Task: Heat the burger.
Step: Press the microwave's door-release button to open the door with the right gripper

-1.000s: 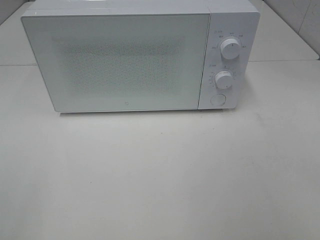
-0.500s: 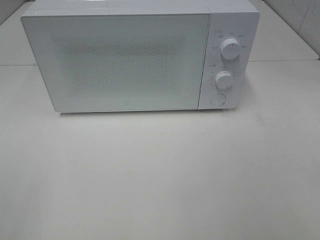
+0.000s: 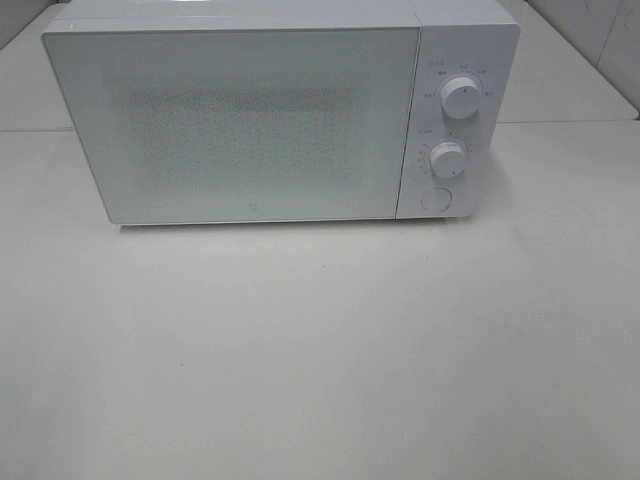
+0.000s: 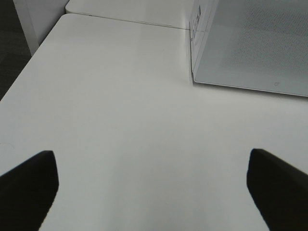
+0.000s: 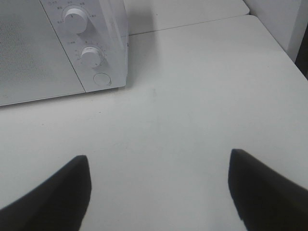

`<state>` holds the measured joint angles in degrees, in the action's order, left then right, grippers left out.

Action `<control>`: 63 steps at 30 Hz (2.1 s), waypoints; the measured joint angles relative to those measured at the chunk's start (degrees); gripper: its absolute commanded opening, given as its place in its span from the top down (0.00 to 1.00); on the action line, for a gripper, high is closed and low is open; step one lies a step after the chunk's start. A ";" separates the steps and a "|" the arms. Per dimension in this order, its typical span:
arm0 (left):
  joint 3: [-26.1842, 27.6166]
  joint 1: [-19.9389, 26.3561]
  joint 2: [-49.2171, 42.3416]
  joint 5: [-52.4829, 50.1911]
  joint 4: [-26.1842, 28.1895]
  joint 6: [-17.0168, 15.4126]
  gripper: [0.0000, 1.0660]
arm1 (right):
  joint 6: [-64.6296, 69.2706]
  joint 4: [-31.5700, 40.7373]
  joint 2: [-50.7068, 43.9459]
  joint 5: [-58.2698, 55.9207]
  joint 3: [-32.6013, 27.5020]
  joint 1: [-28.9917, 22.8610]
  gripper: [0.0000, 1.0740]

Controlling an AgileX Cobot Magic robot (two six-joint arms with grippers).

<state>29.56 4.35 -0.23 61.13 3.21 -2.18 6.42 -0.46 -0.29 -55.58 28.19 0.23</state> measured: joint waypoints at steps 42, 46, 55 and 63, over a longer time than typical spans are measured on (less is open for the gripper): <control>0.00 0.00 0.00 0.00 0.00 0.00 0.06 | 1.72 -3.67 38.96 48.07 1.49 0.00 0.47; 0.00 0.00 0.00 0.00 0.00 0.00 0.06 | 2.98 -3.67 42.11 53.92 -0.86 0.00 0.57; 0.00 0.00 0.00 0.00 0.00 0.00 0.06 | 5.73 -3.67 50.82 69.33 -8.37 0.00 0.91; 0.00 0.00 0.00 0.00 0.00 0.00 0.06 | 16.84 -3.67 57.81 78.04 -11.17 0.00 0.99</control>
<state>29.56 4.35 -0.23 61.13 3.21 -2.18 23.26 -4.13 57.52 22.46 17.02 0.23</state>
